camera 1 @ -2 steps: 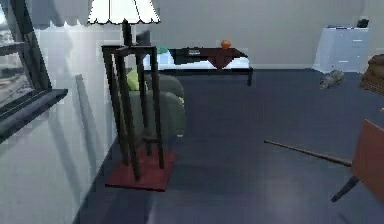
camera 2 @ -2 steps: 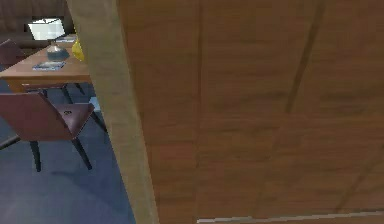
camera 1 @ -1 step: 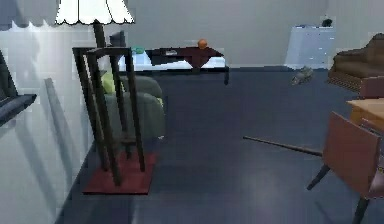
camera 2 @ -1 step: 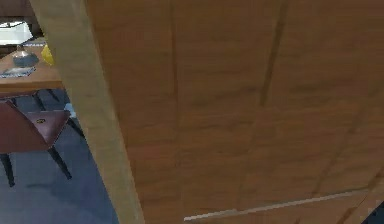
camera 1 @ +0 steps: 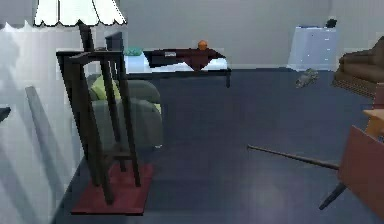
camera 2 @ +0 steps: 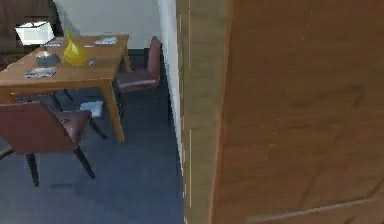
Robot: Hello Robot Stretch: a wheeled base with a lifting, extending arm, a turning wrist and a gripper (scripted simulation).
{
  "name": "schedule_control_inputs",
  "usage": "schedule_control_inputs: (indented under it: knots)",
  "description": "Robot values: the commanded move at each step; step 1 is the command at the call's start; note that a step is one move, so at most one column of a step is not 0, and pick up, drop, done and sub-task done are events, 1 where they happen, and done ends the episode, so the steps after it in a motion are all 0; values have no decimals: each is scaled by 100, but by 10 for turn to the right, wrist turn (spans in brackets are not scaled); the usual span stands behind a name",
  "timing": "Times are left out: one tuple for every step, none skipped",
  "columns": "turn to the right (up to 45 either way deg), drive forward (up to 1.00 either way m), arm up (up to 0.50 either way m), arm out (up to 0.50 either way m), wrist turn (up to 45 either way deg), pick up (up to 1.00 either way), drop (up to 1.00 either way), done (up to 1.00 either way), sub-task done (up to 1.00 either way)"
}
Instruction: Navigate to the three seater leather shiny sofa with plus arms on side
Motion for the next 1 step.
schedule_control_inputs:
  knots:
    - [90,0,0,0,0,0,0,0,0]
